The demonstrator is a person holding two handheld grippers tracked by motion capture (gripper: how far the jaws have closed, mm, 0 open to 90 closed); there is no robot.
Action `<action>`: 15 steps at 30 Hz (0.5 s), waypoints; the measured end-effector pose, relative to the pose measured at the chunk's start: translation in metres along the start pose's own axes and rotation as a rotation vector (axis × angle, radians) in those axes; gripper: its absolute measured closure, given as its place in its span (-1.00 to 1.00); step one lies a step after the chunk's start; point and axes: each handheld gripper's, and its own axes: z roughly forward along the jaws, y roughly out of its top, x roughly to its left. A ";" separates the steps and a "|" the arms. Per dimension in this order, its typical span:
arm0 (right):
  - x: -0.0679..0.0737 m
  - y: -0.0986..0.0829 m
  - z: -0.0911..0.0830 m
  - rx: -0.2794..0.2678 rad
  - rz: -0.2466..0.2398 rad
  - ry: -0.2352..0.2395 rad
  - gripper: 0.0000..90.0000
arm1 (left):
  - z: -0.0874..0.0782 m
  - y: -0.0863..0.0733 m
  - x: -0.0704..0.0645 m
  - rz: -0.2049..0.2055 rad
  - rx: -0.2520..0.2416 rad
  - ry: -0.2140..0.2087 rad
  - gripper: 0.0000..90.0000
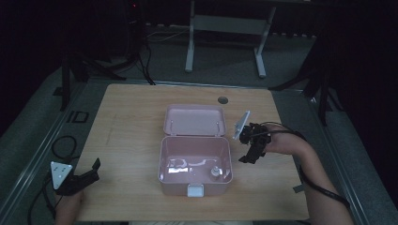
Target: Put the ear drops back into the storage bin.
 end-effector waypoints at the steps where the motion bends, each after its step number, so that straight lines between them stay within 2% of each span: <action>1: -0.001 -0.004 0.003 -0.008 0.010 -0.006 -0.68 | 0.000 0.000 0.000 0.000 0.001 -0.001 -0.97; 6: -0.004 -0.025 0.019 -0.053 0.071 -0.012 -0.68 | 0.000 0.000 0.000 0.001 0.000 -0.001 -0.97; 9: -0.004 -0.036 0.031 -0.071 0.084 -0.033 -0.68 | 0.000 0.000 0.000 0.000 0.001 -0.002 -0.97; 12: -0.003 -0.046 0.041 -0.103 0.099 -0.070 -0.68 | 0.000 0.000 0.000 0.001 0.000 -0.003 -0.97; 15: -0.003 -0.055 0.050 -0.163 0.130 -0.104 -0.68 | 0.000 0.000 0.000 0.001 0.000 -0.003 -0.97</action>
